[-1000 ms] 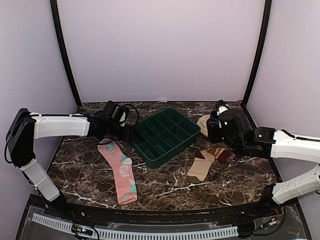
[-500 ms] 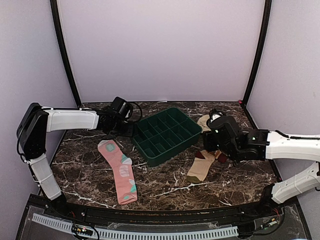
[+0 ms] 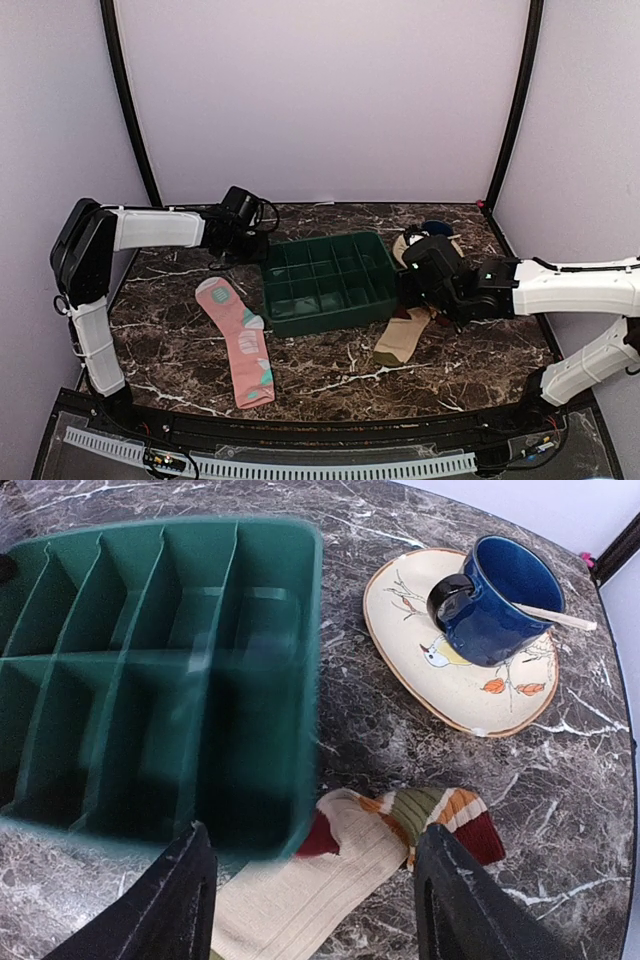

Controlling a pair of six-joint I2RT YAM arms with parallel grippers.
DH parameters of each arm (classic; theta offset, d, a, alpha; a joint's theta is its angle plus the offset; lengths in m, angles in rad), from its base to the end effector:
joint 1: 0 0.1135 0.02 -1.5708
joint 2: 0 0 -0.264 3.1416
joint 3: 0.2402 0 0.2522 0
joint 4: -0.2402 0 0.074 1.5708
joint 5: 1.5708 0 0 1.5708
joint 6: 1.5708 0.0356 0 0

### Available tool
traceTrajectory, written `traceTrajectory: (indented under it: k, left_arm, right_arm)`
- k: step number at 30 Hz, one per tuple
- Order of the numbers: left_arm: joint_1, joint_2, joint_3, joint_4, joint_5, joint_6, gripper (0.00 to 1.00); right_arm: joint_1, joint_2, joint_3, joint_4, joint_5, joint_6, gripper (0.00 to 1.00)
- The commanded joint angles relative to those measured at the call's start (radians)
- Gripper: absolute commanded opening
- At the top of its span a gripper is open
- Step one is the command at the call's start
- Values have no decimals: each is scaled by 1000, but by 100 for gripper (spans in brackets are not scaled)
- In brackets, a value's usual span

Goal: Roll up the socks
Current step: Pick up the bin from the center of the board, then move the bin to the corner of the board.

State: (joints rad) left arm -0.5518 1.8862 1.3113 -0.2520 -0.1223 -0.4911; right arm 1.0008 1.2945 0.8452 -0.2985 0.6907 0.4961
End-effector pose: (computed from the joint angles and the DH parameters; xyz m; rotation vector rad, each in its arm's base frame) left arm 0.3549 -0.2134 0.2012 0.0157 2.4176 -0.3414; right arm 0.1643 0.2143 0.2462 -0.2048 2.1134 0.0700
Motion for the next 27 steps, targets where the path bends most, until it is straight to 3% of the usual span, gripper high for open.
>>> traceTrajectory:
  k: [1,15,27]
  left_arm:
    - [24,70,48,-79,32,65,0]
    - [112,211,272,-117,-17,65,0]
    - [237,415,660,-207,-53,16,0]
  right_arm:
    - [7,26,41,23,-2,-21,62]
    - [-20,115,78,67,-50,-73,62]
    - [-24,127,46,21,-142,-68,69]
